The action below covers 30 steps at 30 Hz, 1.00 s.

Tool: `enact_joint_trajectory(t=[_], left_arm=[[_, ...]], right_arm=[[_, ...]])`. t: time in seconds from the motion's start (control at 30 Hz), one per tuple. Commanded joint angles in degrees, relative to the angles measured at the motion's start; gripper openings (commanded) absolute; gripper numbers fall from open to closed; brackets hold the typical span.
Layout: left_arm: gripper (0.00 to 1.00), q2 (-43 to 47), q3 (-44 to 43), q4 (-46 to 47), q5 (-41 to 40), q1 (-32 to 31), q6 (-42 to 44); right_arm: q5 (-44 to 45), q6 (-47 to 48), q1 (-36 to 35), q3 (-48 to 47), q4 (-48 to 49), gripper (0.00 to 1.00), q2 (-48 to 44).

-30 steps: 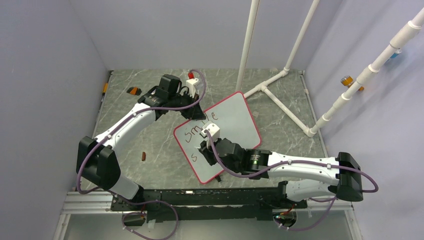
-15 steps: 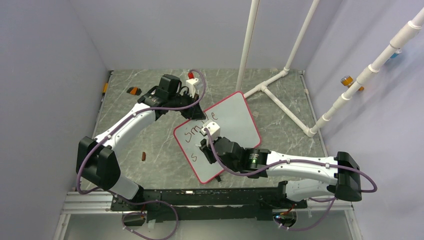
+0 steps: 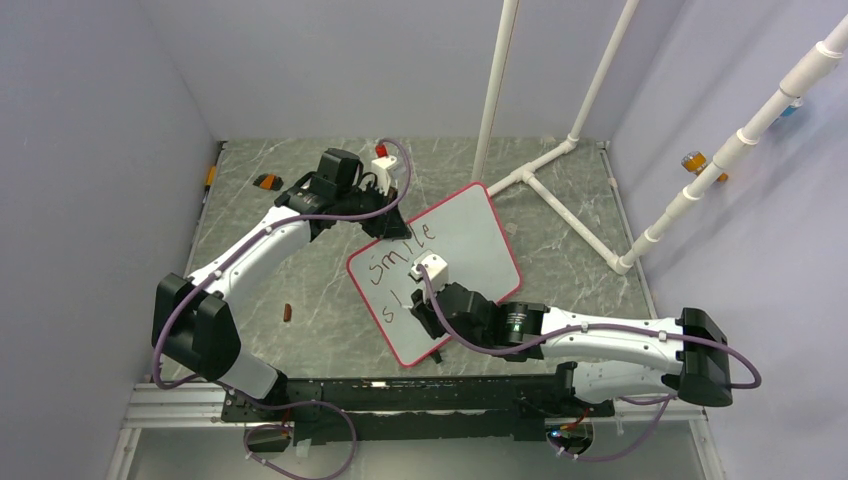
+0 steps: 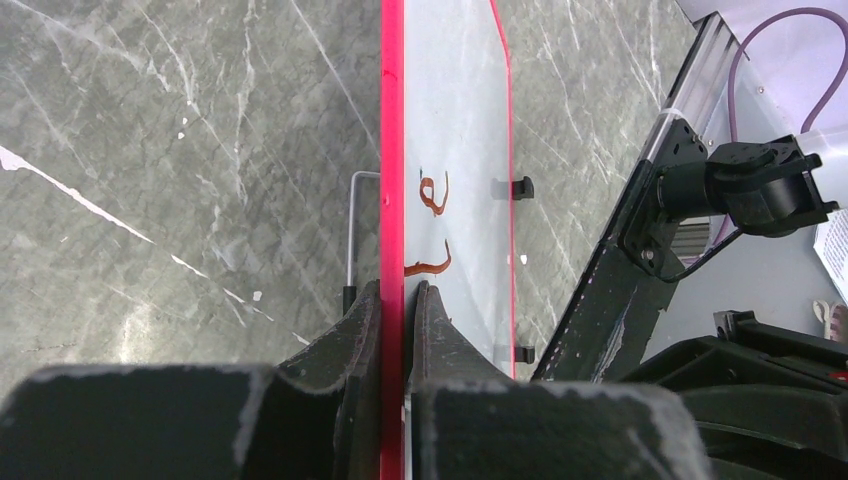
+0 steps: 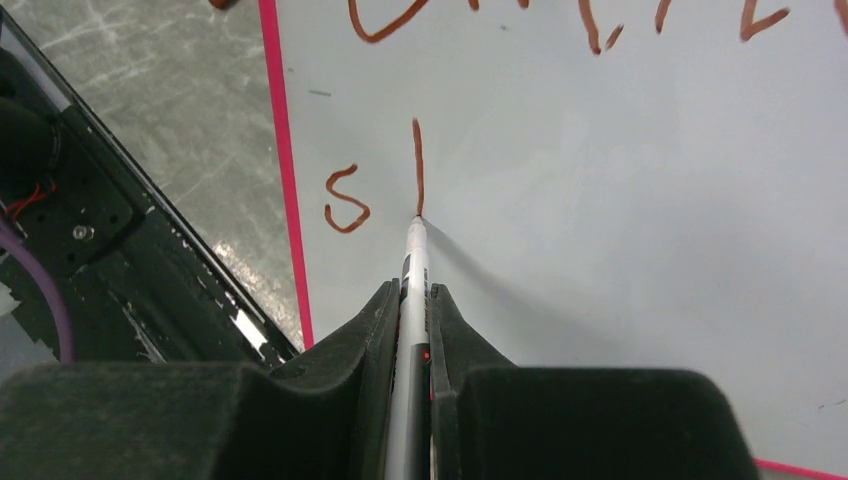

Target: Write a sentence on the whiteboard

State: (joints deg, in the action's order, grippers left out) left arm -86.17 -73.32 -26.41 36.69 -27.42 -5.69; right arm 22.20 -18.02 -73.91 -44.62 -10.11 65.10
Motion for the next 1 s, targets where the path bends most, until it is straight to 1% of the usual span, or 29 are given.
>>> enact_joint_trajectory(t=[0.0,0.97], left_arm=[[0.0,2.3,-0.3,3.4,-6.7,0.9,3.8],[0.0,2.5,-0.3,3.4,-6.3,0.8,3.8]], right_arm=[[-2.4,-1.3,0.1,0.7,-0.8,0.0,-1.6],[5.6,1.0,0.5,-5.3,0.9,0.0,2.6]])
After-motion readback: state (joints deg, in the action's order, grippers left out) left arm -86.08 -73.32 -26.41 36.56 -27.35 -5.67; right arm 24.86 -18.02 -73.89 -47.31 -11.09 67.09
